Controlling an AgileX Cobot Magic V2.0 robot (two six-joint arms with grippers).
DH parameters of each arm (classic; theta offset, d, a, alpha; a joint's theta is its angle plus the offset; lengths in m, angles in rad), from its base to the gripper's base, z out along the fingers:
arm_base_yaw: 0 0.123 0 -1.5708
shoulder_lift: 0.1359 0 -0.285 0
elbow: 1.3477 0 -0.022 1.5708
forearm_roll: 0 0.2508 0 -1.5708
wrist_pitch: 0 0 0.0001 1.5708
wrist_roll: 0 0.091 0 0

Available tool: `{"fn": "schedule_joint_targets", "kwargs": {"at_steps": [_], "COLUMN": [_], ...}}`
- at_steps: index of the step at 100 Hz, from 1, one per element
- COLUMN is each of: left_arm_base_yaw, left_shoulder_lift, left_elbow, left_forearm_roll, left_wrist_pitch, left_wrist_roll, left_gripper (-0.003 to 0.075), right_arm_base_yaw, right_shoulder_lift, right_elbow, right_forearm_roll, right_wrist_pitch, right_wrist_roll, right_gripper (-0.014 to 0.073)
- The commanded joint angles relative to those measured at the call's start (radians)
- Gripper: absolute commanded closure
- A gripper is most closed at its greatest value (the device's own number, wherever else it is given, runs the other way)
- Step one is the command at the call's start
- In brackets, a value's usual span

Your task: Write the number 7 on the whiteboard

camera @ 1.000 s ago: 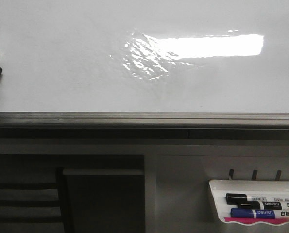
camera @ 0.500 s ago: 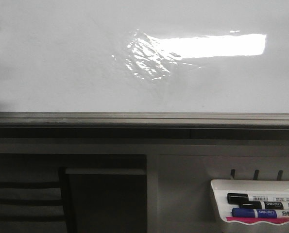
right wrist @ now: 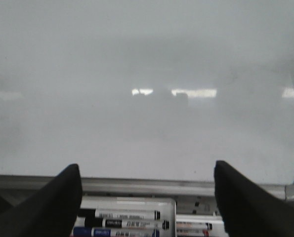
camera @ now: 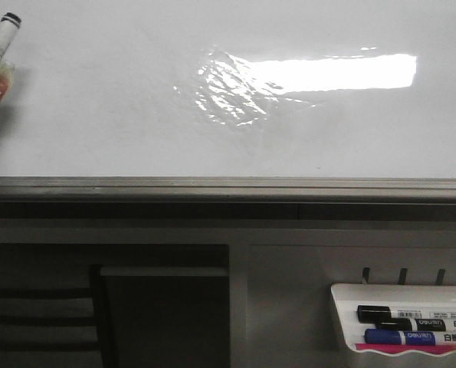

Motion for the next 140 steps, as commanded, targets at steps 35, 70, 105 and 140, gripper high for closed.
{"fn": "schedule_joint_targets", "kwargs": {"at_steps": [35,70,105,140], "left_arm_base_yaw": [-0.238,-0.467,-0.542,-0.542], "left_shoulder_lift": [0.026,0.13,0.138,0.138], "left_elbow": [-0.333,-0.413,-0.425,-0.425], "left_forearm_roll": [-0.148,-0.155,-0.155,-0.156], "left_wrist_pitch": [0.515,0.511,0.45,0.45], "left_wrist_roll": [0.445,0.615,0.618,0.618], "left_gripper": [0.0741,0.0741,0.0741,0.0741], "right_arm_base_yaw": [0.053,0.312,0.48,0.494], "right_shoulder_lift": [0.296,0.521,0.628,0.695], "right_elbow": [-0.318,-0.41,-0.41,-0.41], "right_forearm_roll": [0.453,0.613,0.739,0.826], "right_wrist_pitch": [0.342,0.368,0.261,0.247], "right_wrist_roll": [-0.508,-0.971,-1.179,-1.238], "right_gripper": [0.0196,0.0197,0.0197,0.0229]}}
